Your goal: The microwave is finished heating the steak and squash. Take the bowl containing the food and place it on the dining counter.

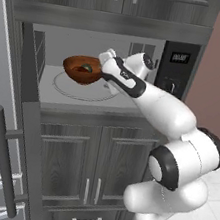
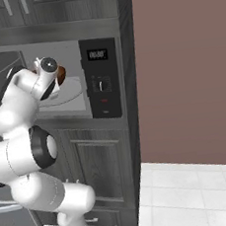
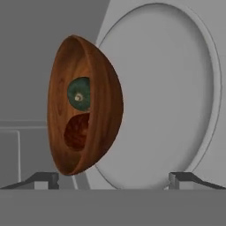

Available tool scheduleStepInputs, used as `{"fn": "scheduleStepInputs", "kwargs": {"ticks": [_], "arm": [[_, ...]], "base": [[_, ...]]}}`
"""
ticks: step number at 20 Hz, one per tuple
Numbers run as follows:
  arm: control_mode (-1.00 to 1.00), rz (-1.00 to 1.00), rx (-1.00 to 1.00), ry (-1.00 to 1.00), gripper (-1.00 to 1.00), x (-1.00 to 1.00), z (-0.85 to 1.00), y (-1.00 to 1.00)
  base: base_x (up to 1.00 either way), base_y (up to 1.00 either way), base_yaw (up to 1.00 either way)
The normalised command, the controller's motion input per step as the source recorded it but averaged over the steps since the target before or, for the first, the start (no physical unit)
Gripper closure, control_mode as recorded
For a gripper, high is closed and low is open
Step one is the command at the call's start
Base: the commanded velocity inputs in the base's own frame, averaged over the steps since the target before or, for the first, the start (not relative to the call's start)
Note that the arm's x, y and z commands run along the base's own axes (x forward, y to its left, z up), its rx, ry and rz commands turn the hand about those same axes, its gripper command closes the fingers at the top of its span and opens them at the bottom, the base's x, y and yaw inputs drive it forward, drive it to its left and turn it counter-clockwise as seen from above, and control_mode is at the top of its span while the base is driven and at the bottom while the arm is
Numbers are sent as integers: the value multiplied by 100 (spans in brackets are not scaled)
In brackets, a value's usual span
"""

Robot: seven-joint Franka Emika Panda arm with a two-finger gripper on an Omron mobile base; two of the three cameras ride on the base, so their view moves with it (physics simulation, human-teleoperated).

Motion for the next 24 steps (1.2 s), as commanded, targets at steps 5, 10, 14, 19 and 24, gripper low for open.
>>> {"fn": "scheduleStepInputs", "kwargs": {"ticks": [5,10,14,19,24], "arm": [[-100,0,-2,4,-100,39,-15,14],[-100,0,-3,5,-100,42,-15,18],[-100,0,-2,5,-100,31,-22,13],[-100,0,-3,6,-100,28,-25,12],[-100,0,-1,4,-100,28,-22,9]], "base": [[0,0,0],[0,0,0],[0,0,0],[0,0,0],[0,0,0]]}}
